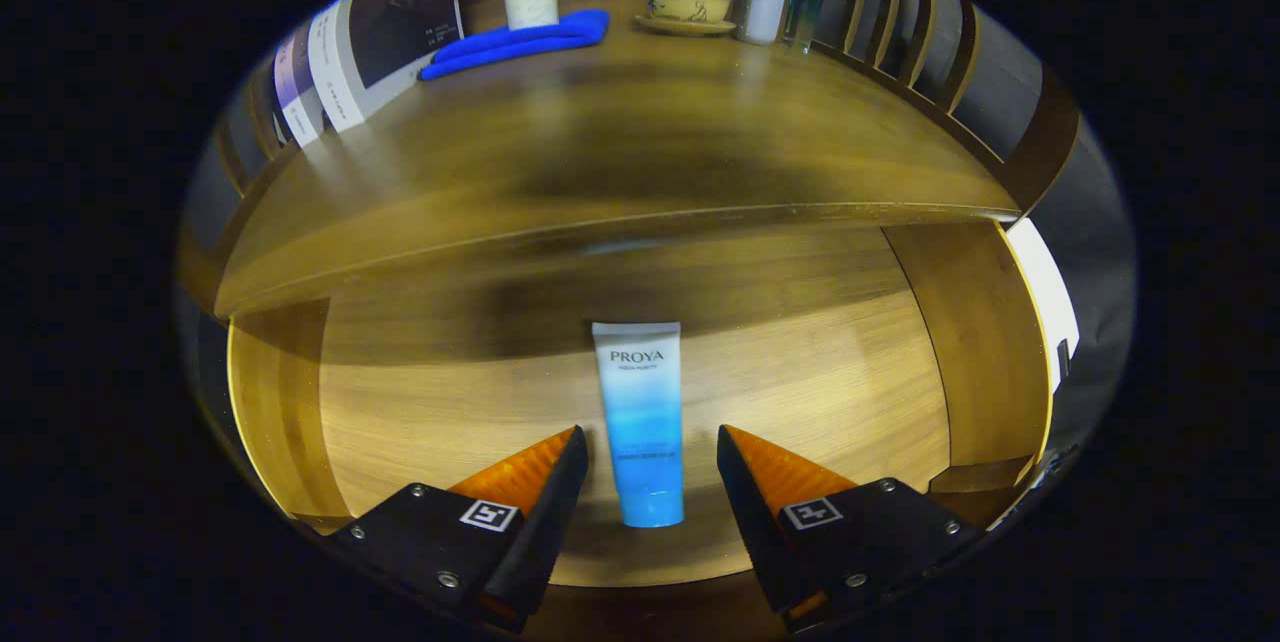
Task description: Pull open the drawer, take out the items inside it, and place them on the countertop above the cabinet.
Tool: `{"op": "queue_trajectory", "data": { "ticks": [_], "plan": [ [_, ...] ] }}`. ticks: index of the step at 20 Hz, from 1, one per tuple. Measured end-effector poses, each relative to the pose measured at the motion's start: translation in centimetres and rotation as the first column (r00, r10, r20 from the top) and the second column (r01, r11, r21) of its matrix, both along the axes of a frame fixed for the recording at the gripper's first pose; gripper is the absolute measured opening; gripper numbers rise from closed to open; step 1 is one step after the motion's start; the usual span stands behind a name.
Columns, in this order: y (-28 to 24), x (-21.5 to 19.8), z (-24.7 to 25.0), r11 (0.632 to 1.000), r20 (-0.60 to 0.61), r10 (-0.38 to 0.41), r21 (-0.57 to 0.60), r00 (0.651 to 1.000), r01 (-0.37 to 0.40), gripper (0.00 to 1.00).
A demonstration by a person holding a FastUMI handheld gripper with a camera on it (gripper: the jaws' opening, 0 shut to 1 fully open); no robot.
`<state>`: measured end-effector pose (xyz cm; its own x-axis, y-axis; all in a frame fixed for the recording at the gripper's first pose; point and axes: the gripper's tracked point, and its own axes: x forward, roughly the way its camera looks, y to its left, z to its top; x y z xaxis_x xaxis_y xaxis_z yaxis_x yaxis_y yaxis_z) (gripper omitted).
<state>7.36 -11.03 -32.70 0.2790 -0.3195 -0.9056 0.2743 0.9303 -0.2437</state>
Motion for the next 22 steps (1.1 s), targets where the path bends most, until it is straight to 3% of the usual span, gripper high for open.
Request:
{"op": "queue_trajectory", "data": {
  "ticks": [5, 6, 15, 22],
  "plan": [
    [0.3, 0.1, -1.0, 1.000, -0.027, 0.015, 0.023, 1.000, -0.014, 0.67],
    [0.5, -0.1, -1.2, 1.000, -0.035, 0.021, 0.024, 0.999, -0.020, 0.58],
    [0.1, -0.7, 0.4, 0.999, 0.011, 0.020, -0.043, 1.000, -0.020, 0.35],
    [1.6, -4.3, 6.9, 0.986, 0.089, 0.083, -0.151, 0.993, -0.069, 0.35]
  ]
}}
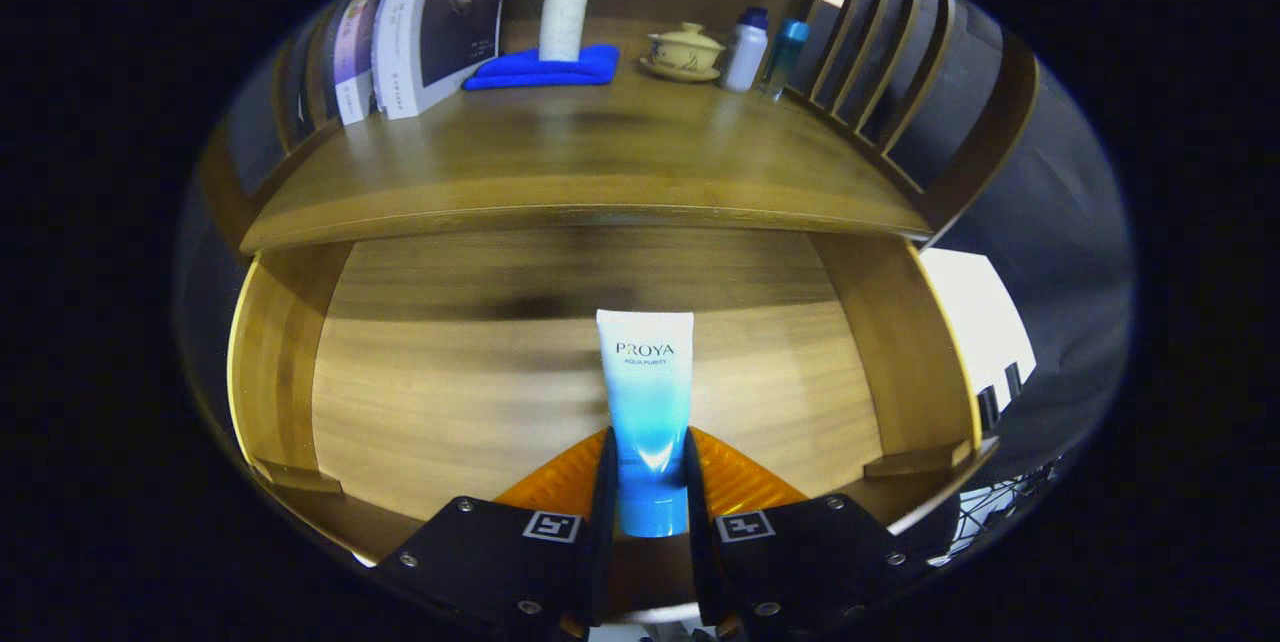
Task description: Pull open the drawer, take out the items inside it, and place them on the countertop above the cabinet.
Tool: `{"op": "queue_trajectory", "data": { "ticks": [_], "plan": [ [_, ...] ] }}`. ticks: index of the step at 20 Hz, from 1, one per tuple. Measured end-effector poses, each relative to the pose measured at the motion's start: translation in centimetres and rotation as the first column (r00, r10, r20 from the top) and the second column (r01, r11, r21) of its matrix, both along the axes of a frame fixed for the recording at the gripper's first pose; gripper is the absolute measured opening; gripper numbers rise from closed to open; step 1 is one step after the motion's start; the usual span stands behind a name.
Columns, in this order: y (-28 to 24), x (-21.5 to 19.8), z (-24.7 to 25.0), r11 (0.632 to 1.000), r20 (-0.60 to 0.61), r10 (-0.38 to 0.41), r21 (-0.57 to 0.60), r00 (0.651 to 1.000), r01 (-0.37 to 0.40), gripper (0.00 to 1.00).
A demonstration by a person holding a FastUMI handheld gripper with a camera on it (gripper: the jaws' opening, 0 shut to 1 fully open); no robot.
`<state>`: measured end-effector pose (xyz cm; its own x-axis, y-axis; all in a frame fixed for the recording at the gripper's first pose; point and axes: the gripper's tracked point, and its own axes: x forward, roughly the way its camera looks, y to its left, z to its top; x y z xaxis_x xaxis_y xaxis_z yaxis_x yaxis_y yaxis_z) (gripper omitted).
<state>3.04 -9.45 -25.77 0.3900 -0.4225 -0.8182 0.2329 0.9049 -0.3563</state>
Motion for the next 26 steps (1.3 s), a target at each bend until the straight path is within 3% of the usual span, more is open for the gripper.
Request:
{"op": "queue_trajectory", "data": {
  "ticks": [4, 8, 14, 21, 26],
  "plan": [
    [0.7, 1.6, 4.4, 0.998, 0.134, 0.046, -0.054, 0.990, -0.039, 0.35],
    [1.3, 5.6, 7.1, 0.984, 0.219, 0.146, -0.133, 0.965, -0.119, 0.35],
    [-0.2, 11.9, 7.6, 0.973, 0.229, 0.186, -0.178, 0.955, -0.147, 0.35],
    [-4.1, 18.7, 6.1, 0.984, 0.248, 0.147, -0.135, 0.958, -0.116, 0.36],
    [-3.3, 22.1, 4.3, 0.987, 0.273, 0.159, -0.018, 0.949, -0.160, 0.39]
  ]
}}
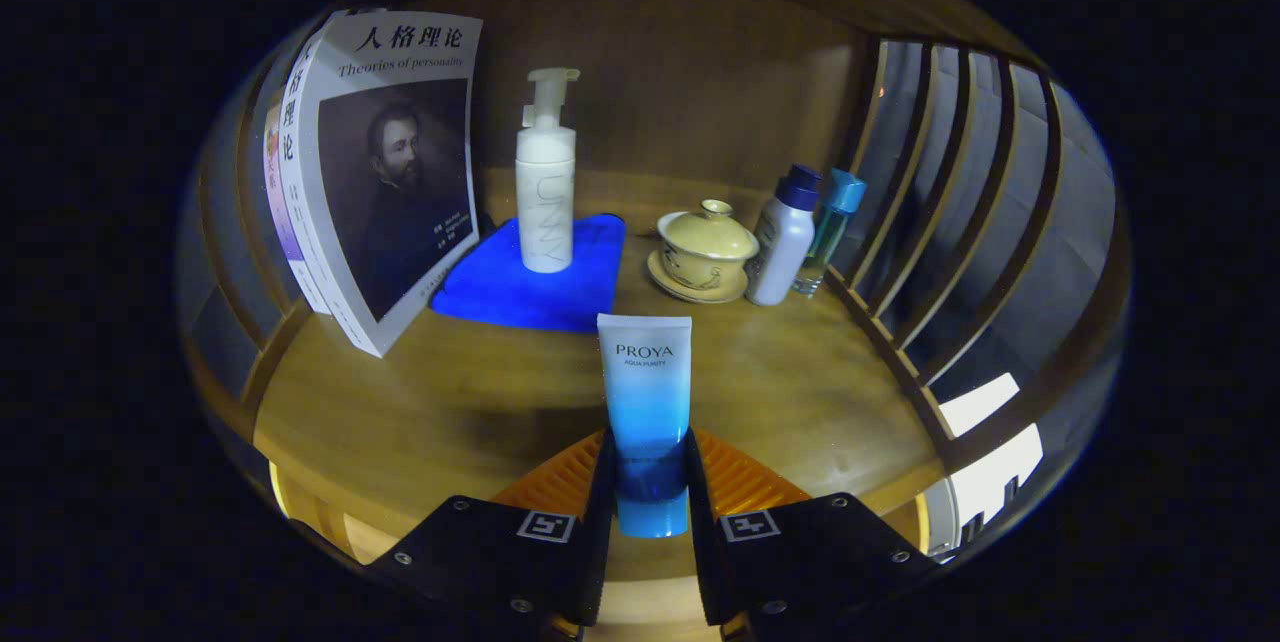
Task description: Pull open the drawer, take out the items inside it, and place them on the countertop above the cabinet.
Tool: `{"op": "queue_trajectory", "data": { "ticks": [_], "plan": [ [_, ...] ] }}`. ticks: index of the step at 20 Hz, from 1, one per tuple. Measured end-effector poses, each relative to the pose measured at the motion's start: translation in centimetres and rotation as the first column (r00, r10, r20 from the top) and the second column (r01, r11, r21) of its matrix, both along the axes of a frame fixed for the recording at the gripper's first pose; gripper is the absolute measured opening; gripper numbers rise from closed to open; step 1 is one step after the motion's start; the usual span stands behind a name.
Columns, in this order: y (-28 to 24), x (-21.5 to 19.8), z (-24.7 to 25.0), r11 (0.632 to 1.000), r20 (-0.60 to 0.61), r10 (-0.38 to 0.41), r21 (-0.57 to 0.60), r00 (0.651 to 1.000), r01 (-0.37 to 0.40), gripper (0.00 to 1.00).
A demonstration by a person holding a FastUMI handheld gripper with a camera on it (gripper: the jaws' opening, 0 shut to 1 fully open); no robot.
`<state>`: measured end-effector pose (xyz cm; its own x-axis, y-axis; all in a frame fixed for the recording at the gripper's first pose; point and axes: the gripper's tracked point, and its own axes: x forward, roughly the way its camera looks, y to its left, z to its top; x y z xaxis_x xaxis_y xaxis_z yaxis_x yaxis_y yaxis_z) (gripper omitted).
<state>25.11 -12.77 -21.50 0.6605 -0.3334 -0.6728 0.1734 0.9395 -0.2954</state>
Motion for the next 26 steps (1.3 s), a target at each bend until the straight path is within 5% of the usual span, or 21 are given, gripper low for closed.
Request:
{"op": "queue_trajectory", "data": {
  "ticks": [7, 11, 16, 20, 26],
  "plan": [
    [1.6, 0.8, -0.5, 0.997, 0.043, 0.049, 0.049, 0.998, -0.051, 0.49],
    [5.1, -2.2, 3.9, 0.989, 0.213, 0.061, 0.121, 0.975, -0.088, 0.94],
    [8.3, -10.1, 11.3, 0.989, 0.467, 0.100, 0.052, 0.878, -0.141, 0.95],
    [11.4, -17.1, 13.3, 0.978, 0.629, 0.189, -0.049, 0.754, -0.204, 0.95],
    [12.7, -27.8, 9.5, 0.974, 0.631, 0.182, -0.014, 0.754, -0.224, 0.95]
  ]
}}
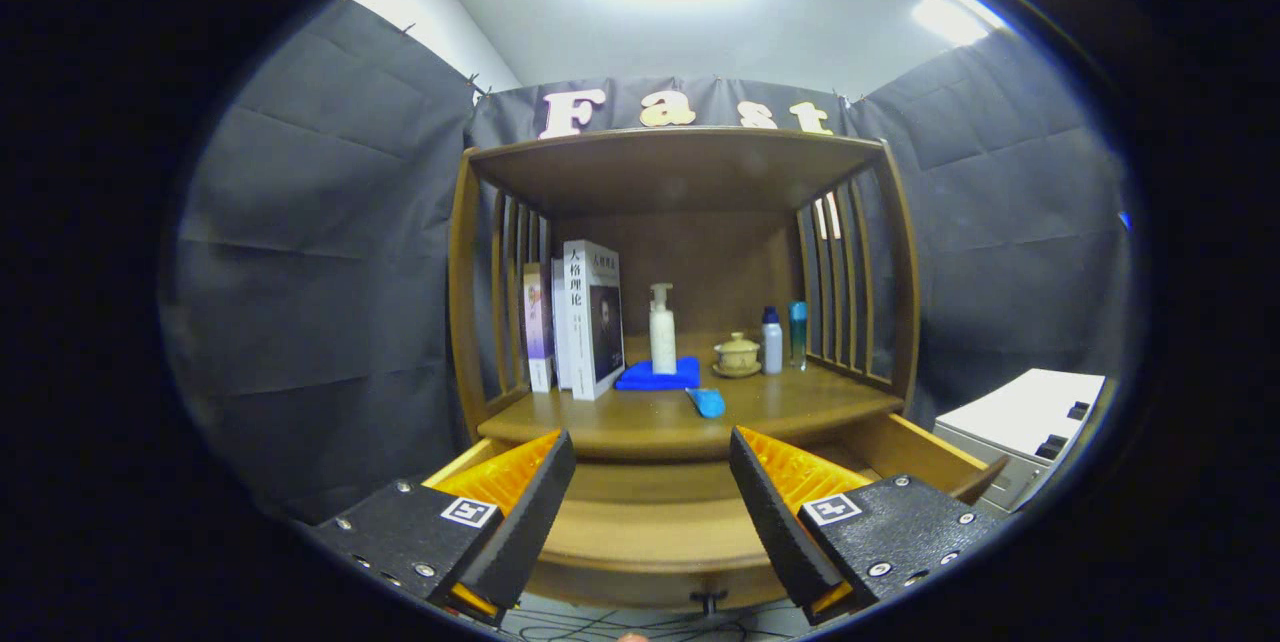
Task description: Pull open the drawer, take out the items inside it, and place them on the countertop above the cabinet.
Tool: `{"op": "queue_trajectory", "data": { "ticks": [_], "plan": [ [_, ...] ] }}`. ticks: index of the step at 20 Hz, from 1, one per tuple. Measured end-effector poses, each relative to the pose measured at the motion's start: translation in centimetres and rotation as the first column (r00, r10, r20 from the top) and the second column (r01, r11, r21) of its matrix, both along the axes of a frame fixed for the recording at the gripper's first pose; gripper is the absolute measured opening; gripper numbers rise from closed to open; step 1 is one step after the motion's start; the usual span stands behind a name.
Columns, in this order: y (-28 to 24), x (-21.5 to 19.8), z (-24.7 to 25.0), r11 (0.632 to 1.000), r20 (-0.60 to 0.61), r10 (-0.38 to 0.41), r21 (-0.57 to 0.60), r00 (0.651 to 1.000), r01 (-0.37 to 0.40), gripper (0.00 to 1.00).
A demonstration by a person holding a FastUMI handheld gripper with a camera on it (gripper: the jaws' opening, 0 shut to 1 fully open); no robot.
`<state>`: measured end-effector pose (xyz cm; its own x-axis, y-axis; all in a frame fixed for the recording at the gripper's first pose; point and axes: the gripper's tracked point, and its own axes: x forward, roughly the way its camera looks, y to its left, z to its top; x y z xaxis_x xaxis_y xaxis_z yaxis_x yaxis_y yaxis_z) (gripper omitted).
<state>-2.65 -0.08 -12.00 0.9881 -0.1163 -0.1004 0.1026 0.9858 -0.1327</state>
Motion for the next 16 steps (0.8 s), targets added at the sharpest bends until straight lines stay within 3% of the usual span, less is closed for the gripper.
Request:
{"op": "queue_trajectory", "data": {
  "ticks": [7, 16],
  "plan": [
    [0.5, -5.7, -6.5, 0.994, -0.095, 0.031, -0.105, 0.995, -0.041, 0.95],
    [-2.8, -4.1, -12.0, 0.995, -0.156, -0.062, -0.082, 0.986, 0.050, 0.95]
  ]
}}
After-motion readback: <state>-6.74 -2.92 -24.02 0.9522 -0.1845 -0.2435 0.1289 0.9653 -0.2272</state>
